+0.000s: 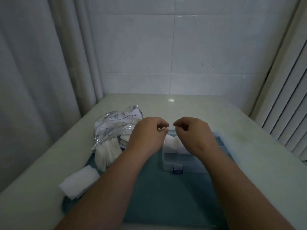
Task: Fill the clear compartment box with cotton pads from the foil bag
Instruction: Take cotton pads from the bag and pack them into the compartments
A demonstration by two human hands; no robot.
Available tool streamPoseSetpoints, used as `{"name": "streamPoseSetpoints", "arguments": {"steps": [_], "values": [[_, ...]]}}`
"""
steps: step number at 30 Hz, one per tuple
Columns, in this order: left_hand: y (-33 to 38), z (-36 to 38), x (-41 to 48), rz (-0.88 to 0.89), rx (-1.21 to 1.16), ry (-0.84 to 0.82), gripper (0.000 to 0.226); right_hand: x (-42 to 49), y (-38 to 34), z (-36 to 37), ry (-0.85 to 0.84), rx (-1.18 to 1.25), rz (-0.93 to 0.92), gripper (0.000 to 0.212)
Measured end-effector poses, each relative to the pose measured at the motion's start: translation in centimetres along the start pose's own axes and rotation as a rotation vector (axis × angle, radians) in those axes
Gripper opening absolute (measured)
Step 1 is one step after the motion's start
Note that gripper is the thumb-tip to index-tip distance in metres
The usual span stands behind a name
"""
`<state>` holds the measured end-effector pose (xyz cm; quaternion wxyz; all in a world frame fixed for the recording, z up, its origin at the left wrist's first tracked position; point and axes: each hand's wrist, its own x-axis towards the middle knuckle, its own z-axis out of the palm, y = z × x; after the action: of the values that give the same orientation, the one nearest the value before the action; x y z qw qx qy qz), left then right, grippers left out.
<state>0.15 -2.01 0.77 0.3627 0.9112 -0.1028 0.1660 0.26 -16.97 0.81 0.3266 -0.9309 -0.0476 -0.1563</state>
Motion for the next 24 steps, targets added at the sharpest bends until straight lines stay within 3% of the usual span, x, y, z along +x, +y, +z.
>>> {"name": "streamPoseSetpoints", "arguments": {"steps": [6,15,24], "values": [[-2.3,-4.4,-2.6,-0.069,0.017,0.114,0.016,-0.4,-3.2,1.0,-0.049,0.077,-0.048,0.027],[-6.2,-9.6,-5.6,-0.238,0.098,0.155,0.017,-2.6,-8.0,4.6,-0.203,0.155,-0.097,0.023],[-9.2,-12.0,-7.3,-0.406,0.283,-0.027,0.015,-3.7,-11.2,7.5,-0.336,0.085,-0.146,0.027]]}}
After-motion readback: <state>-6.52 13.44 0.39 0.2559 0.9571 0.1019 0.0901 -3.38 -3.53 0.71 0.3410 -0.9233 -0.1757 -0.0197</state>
